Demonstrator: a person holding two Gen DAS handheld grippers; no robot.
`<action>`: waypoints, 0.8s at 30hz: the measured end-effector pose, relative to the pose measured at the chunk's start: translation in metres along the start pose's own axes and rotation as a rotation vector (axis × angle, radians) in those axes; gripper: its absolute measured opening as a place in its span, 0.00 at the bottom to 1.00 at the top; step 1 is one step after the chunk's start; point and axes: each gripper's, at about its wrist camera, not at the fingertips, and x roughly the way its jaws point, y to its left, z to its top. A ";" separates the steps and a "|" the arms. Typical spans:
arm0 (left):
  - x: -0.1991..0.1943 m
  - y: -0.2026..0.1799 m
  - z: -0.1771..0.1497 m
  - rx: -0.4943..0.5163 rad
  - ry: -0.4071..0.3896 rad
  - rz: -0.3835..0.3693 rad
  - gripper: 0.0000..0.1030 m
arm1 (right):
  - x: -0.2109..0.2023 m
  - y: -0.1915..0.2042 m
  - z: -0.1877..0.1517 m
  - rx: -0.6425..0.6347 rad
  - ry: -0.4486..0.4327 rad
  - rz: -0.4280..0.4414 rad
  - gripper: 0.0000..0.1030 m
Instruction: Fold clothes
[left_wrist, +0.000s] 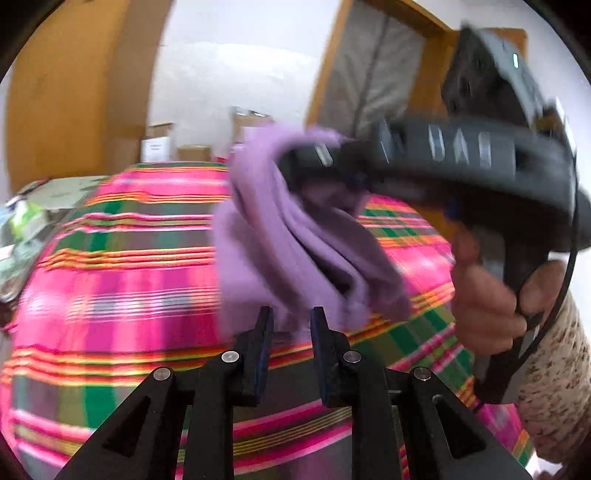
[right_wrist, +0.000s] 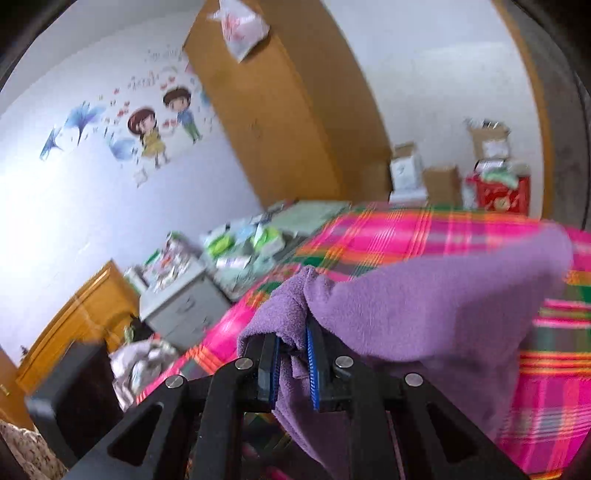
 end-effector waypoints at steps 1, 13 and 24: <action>-0.003 0.007 0.000 -0.014 -0.006 0.019 0.20 | -0.002 0.000 -0.004 -0.004 0.009 -0.005 0.14; -0.018 0.015 0.023 -0.035 -0.093 0.040 0.26 | -0.043 0.001 -0.054 -0.021 0.085 -0.080 0.41; -0.030 -0.030 0.043 0.040 -0.096 -0.032 0.44 | -0.015 0.006 -0.080 -0.045 0.137 -0.078 0.45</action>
